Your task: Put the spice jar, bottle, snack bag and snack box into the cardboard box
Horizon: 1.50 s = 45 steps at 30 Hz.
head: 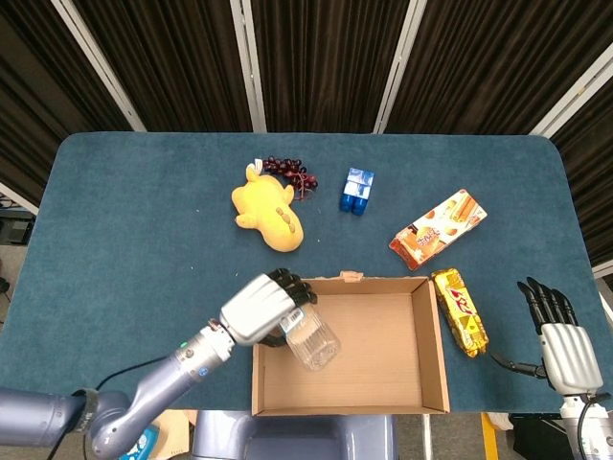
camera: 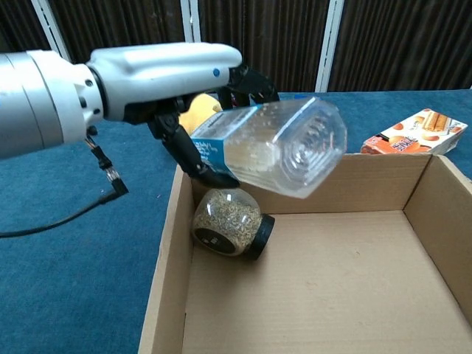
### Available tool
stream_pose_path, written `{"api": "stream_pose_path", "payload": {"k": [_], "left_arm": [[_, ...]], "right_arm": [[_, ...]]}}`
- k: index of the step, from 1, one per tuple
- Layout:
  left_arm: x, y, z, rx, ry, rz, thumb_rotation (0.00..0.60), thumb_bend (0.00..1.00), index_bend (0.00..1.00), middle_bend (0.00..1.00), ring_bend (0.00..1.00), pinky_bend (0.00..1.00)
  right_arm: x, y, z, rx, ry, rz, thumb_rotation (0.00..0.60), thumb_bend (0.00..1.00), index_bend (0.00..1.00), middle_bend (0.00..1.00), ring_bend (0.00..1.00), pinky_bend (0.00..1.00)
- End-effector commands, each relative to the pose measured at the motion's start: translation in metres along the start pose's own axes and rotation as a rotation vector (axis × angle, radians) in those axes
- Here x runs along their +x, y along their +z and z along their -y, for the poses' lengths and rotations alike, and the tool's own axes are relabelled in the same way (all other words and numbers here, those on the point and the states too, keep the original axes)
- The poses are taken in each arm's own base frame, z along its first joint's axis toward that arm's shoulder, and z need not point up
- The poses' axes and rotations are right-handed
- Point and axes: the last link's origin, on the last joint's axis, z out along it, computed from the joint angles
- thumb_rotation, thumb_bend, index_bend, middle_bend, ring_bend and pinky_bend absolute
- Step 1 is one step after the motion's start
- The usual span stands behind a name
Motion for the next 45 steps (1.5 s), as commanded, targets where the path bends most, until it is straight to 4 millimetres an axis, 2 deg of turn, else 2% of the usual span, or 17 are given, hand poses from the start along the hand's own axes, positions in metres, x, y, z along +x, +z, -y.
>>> {"api": "stream_pose_path", "payload": {"k": [1,3,7,13,18,22,27,33,38,45], "left_arm": [[-0.016,0.006,-0.010,-0.008,0.007,0.045,0.600,0.09,0.09,0.00,0.00,0.05],[-0.018,0.010,-0.014,0.000,-0.021,0.050,0.600,0.07,0.04,0.00,0.00,0.03],[-0.012,0.011,-0.014,0.027,-0.049,0.026,0.600,0.06,0.03,0.00,0.00,0.02],[0.011,-0.012,0.011,0.116,-0.033,-0.029,0.600,0.06,0.02,0.00,0.00,0.02],[0.025,-0.050,0.046,0.214,0.015,-0.074,0.600,0.06,0.02,0.00,0.00,0.02],[0.026,-0.096,0.076,0.324,0.051,-0.087,0.600,0.06,0.02,0.00,0.00,0.01],[0.011,-0.165,0.103,0.464,0.081,-0.125,0.600,0.06,0.02,0.00,0.00,0.00],[-0.010,-0.227,0.121,0.602,0.039,-0.158,0.600,0.06,0.02,0.00,0.00,0.00],[-0.021,-0.251,0.129,0.647,0.008,-0.170,0.600,0.06,0.02,0.00,0.00,0.00],[-0.024,-0.256,0.140,0.654,-0.038,-0.202,0.600,0.06,0.02,0.00,0.00,0.00]], "right_arm": [[0.000,0.000,0.000,0.001,-0.001,0.002,0.600,0.00,0.00,0.00,0.00,0.00],[0.000,0.000,0.000,0.002,-0.001,0.002,0.600,0.00,0.00,0.00,0.00,0.00],[0.000,0.000,-0.001,-0.001,0.000,0.003,0.600,0.00,0.00,0.00,0.00,0.00],[0.000,0.000,-0.002,-0.005,0.001,0.011,0.600,0.00,0.00,0.00,0.00,0.00],[-0.001,0.001,0.000,-0.002,-0.002,0.021,0.600,0.00,0.00,0.00,0.00,0.00],[-0.001,0.001,0.002,0.006,-0.005,0.030,0.600,0.00,0.00,0.00,0.00,0.00],[0.000,0.006,0.006,0.020,-0.005,0.048,0.600,0.00,0.00,0.00,0.00,0.00],[0.003,0.021,0.015,0.075,-0.051,0.078,0.600,0.00,0.00,0.00,0.00,0.00],[-0.005,0.044,0.022,0.146,-0.136,0.150,0.600,0.00,0.01,0.00,0.00,0.00],[-0.027,0.082,0.025,0.216,-0.259,0.239,0.600,0.00,0.01,0.00,0.00,0.00]]}}
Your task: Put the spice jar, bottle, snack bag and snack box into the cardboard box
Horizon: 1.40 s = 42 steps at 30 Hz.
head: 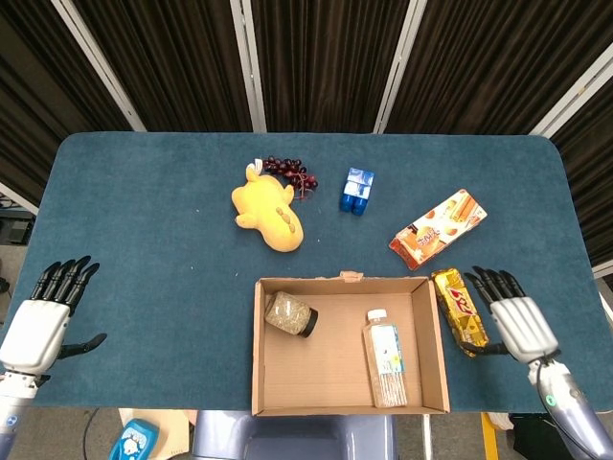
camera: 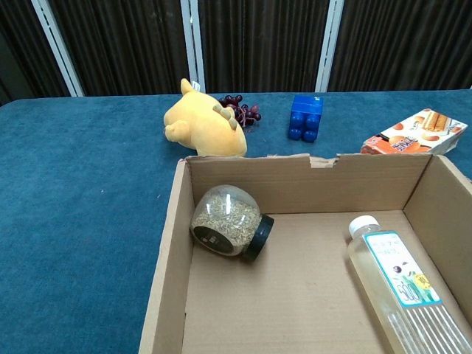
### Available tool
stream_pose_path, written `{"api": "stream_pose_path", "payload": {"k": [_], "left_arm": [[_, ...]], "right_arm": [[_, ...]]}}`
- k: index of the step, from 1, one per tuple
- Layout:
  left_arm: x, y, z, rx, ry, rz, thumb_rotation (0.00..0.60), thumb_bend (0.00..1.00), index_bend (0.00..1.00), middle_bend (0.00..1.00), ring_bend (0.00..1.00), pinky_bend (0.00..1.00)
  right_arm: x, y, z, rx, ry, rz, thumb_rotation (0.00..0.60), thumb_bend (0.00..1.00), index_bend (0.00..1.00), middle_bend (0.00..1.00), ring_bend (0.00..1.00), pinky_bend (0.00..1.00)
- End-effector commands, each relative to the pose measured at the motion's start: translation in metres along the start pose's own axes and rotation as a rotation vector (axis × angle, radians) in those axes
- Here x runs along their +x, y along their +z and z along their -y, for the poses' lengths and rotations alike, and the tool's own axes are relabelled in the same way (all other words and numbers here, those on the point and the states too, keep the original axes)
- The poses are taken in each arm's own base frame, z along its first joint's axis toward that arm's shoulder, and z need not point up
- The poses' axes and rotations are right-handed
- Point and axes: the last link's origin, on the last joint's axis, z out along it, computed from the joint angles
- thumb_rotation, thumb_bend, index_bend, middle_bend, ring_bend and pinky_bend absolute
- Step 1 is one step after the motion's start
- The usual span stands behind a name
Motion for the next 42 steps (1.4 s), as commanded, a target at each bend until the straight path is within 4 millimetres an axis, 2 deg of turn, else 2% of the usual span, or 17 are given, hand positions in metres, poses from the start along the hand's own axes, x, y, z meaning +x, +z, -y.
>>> {"api": "stream_pose_path", "payload": {"k": [1,6,15,19,24,30,42], "left_arm": [[-0.001,0.002,0.004,0.008,-0.032,-0.001,0.600,0.06,0.02,0.00,0.00,0.00],[-0.002,0.004,0.008,0.015,-0.050,0.011,0.600,0.06,0.01,0.00,0.00,0.00],[-0.002,0.008,0.012,0.028,-0.088,0.041,0.600,0.06,0.01,0.00,0.00,0.00],[-0.002,0.009,0.014,0.035,-0.102,0.051,0.600,0.06,0.01,0.00,0.00,0.00],[-0.002,0.010,0.015,0.040,-0.114,0.061,0.600,0.06,0.01,0.00,0.00,0.00],[-0.002,0.011,0.015,0.041,-0.117,0.069,0.600,0.06,0.01,0.00,0.00,0.00],[-0.003,0.011,0.014,0.037,-0.119,0.072,0.600,0.06,0.01,0.00,0.00,0.00]], "right_arm": [[-0.009,0.026,-0.001,0.021,-0.067,0.046,0.600,0.00,0.01,0.00,0.00,0.00],[-0.018,0.051,-0.002,-0.023,-0.071,0.107,0.600,0.00,0.01,0.00,0.00,0.00],[-0.028,0.083,0.000,-0.093,-0.056,0.163,0.600,0.00,0.01,0.00,0.00,0.00],[-0.029,0.092,-0.006,-0.122,-0.086,0.163,0.600,0.00,0.12,0.01,0.00,0.00],[-0.030,0.095,-0.013,-0.152,-0.098,0.159,0.600,0.00,0.25,0.09,0.00,0.00],[-0.035,0.095,-0.016,-0.164,-0.100,0.151,0.600,0.00,0.37,0.19,0.08,0.00],[-0.041,0.094,-0.012,-0.138,-0.107,0.149,0.600,0.00,0.32,0.17,0.06,0.00]]}}
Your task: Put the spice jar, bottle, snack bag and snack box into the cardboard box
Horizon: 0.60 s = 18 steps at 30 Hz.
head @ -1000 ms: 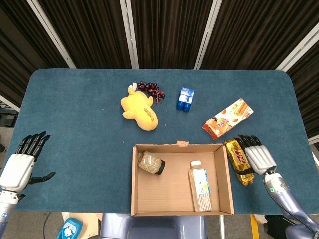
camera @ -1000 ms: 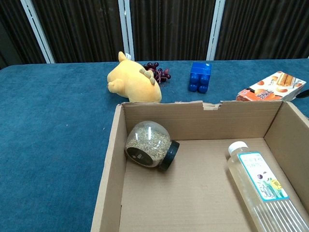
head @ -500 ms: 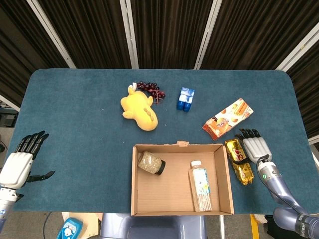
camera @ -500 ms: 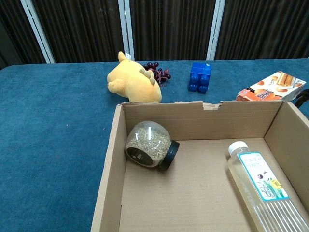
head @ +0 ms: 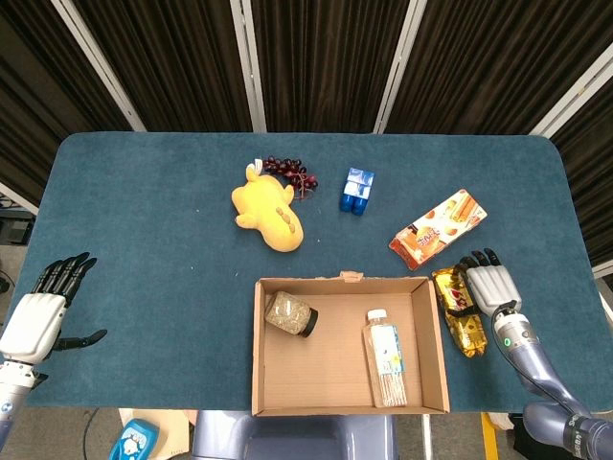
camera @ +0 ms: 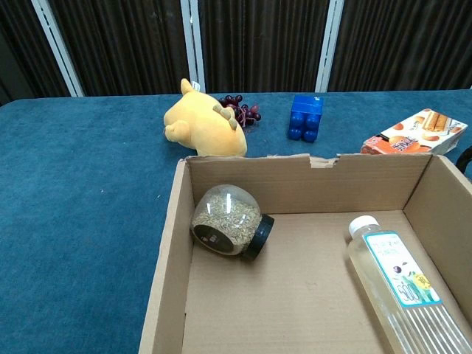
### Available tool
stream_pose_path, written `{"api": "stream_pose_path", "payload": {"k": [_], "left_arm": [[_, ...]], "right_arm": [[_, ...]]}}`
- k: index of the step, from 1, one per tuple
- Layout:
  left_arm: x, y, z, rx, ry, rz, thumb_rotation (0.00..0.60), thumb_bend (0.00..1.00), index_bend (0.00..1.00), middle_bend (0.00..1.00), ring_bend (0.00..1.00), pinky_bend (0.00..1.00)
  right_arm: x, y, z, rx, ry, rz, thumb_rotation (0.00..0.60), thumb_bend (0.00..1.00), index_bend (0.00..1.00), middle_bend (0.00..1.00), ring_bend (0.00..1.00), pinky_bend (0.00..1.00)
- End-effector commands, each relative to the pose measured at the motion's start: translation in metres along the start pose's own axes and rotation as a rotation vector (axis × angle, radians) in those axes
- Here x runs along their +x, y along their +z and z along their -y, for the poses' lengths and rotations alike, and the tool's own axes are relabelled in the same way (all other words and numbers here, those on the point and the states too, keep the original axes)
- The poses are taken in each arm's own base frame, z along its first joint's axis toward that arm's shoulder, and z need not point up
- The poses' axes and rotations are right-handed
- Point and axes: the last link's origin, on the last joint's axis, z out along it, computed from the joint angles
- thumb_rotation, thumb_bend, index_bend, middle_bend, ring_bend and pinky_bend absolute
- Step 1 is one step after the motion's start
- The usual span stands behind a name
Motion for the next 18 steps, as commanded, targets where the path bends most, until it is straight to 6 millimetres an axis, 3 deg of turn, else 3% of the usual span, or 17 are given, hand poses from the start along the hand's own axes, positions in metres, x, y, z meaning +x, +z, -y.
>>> {"api": "stream_pose_path", "payload": {"k": [1,13,18], "left_arm": [[0.0000,0.0002,0.0002,0.001,-0.001,0.001,0.600,0.06,0.01,0.00,0.00,0.00],[0.0001,0.0011,0.0012,0.006,-0.008,0.007,0.600,0.06,0.01,0.00,0.00,0.00],[-0.0002,0.0012,0.0009,0.004,-0.009,0.010,0.600,0.06,0.01,0.00,0.00,0.01]], "right_arm": [[-0.0023,0.0003,0.0015,0.006,-0.008,0.005,0.600,0.00,0.31,0.16,0.05,0.00],[-0.0043,0.0043,0.0031,-0.003,-0.008,0.011,0.600,0.00,0.22,0.12,0.03,0.00],[-0.0043,0.0038,0.0020,-0.007,-0.012,0.014,0.600,0.00,0.23,0.13,0.04,0.00]]}}
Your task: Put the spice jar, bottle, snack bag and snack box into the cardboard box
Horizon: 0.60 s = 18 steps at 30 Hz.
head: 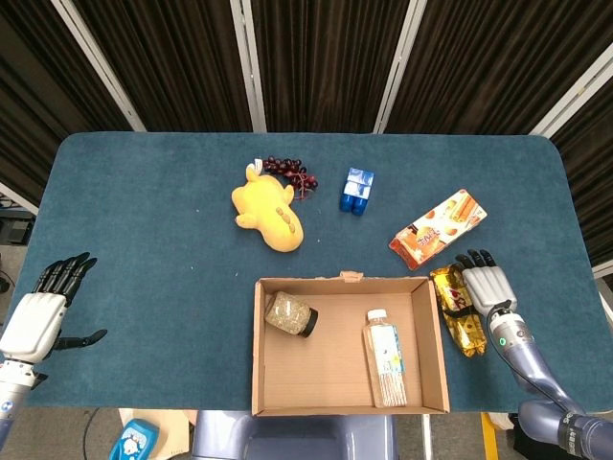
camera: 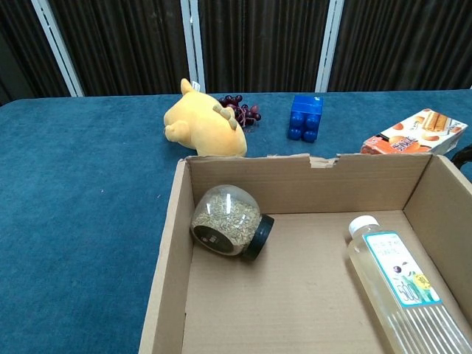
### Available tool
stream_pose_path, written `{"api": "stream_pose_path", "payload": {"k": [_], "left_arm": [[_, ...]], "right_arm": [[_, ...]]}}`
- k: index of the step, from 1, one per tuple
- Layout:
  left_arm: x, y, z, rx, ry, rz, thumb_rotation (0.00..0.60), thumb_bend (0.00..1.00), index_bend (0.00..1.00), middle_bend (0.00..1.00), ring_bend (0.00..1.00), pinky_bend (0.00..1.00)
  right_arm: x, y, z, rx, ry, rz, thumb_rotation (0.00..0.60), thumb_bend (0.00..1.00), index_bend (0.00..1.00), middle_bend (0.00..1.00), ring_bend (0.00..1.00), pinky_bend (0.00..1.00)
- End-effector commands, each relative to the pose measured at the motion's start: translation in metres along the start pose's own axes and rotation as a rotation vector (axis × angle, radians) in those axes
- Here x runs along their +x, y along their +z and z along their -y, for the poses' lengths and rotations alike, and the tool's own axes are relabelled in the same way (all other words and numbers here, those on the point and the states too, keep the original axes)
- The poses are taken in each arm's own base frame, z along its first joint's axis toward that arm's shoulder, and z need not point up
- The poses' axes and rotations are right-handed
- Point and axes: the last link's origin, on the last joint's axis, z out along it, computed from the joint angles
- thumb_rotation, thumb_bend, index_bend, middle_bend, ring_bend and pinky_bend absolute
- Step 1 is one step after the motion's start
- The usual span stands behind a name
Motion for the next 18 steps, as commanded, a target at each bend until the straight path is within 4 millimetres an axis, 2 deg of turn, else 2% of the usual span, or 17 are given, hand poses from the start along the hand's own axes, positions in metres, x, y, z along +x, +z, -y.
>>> {"api": "stream_pose_path", "payload": {"k": [1,3,4,5,8,11,18], "left_arm": [[0.000,0.000,0.000,0.000,0.000,0.000,0.600,0.06,0.01,0.00,0.00,0.00],[0.000,0.000,0.000,0.000,-0.001,-0.001,0.600,0.06,0.01,0.00,0.00,0.00],[0.000,0.000,0.000,0.000,-0.002,0.000,0.600,0.06,0.01,0.00,0.00,0.00],[0.000,0.000,0.000,0.000,-0.001,0.000,0.600,0.06,0.01,0.00,0.00,0.00],[0.000,0.000,0.000,0.000,-0.003,0.002,0.600,0.06,0.01,0.00,0.00,0.00],[0.000,0.001,-0.001,-0.002,-0.004,0.001,0.600,0.06,0.02,0.00,0.00,0.00],[0.001,0.001,-0.001,-0.005,-0.006,-0.002,0.600,0.06,0.02,0.00,0.00,0.00]], "right_arm": [[-0.002,0.000,-0.002,-0.006,-0.009,0.012,0.600,0.00,0.25,0.14,0.05,0.01],[-0.004,-0.001,-0.004,-0.016,-0.021,0.022,0.600,0.03,0.33,0.21,0.13,0.09],[-0.005,0.000,-0.005,-0.020,-0.025,0.025,0.600,0.06,0.38,0.27,0.20,0.18],[-0.006,0.000,-0.005,-0.022,-0.028,0.030,0.600,0.10,0.45,0.35,0.28,0.31],[-0.007,-0.001,-0.006,-0.020,-0.039,0.028,0.600,0.20,0.61,0.52,0.48,0.58],[-0.005,-0.002,-0.004,-0.009,-0.035,0.007,0.600,0.28,0.69,0.60,0.57,0.67],[0.017,-0.007,0.000,0.017,0.000,-0.079,0.600,0.34,0.75,0.66,0.62,0.72]]}}
